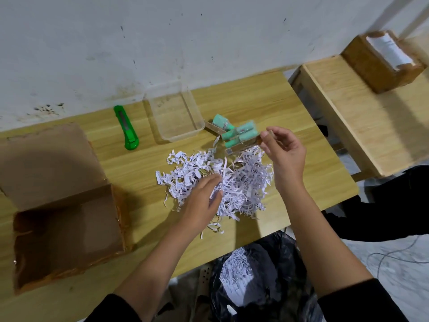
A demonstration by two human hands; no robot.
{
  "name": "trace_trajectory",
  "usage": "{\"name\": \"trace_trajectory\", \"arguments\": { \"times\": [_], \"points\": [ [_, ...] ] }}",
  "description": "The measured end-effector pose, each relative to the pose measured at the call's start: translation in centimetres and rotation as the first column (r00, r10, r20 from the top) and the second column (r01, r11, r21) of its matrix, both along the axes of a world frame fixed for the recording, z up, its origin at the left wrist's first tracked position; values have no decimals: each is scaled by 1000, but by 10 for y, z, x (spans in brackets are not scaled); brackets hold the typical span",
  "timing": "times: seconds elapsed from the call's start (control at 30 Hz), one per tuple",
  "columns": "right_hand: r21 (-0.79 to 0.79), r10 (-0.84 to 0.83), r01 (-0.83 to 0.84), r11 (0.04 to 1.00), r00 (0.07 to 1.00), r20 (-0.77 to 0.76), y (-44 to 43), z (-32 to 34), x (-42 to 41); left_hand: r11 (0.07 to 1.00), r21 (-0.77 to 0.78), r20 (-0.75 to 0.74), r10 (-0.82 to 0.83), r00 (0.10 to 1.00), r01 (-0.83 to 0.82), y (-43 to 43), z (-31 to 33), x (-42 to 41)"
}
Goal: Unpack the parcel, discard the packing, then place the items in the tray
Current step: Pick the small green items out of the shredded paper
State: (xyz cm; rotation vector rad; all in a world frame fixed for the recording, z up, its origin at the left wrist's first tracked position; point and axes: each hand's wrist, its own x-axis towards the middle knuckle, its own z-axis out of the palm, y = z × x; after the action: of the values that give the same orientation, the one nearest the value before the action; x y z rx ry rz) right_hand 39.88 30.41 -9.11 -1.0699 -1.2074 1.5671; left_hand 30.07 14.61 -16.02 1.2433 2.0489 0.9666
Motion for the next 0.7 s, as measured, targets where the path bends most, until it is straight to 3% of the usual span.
{"name": "trace_trajectory", "arguments": {
  "times": [0.17, 0.3, 0.5, 0.7],
  "points": [
    [-84, -183, 180, 980, 983, -24, 26, -8, -15, 977, 160, -72, 152, 986, -139, 7, 15, -17],
    [-200, -291, 281, 939, 957, -23, 51, -23, -35, 950, 54, -131, 313, 941, -309, 10, 12, -42],
    [-273, -349, 337, 901, 937, 6, 77, -46, -59, 952, -157, -287, 212, 934, -264, 4, -21, -56],
    [-191, -172, 223, 956, 953, 248, 85, -67, -68, 956, -189, -353, 145, 924, -222, 3, -27, -41]
  ]
}}
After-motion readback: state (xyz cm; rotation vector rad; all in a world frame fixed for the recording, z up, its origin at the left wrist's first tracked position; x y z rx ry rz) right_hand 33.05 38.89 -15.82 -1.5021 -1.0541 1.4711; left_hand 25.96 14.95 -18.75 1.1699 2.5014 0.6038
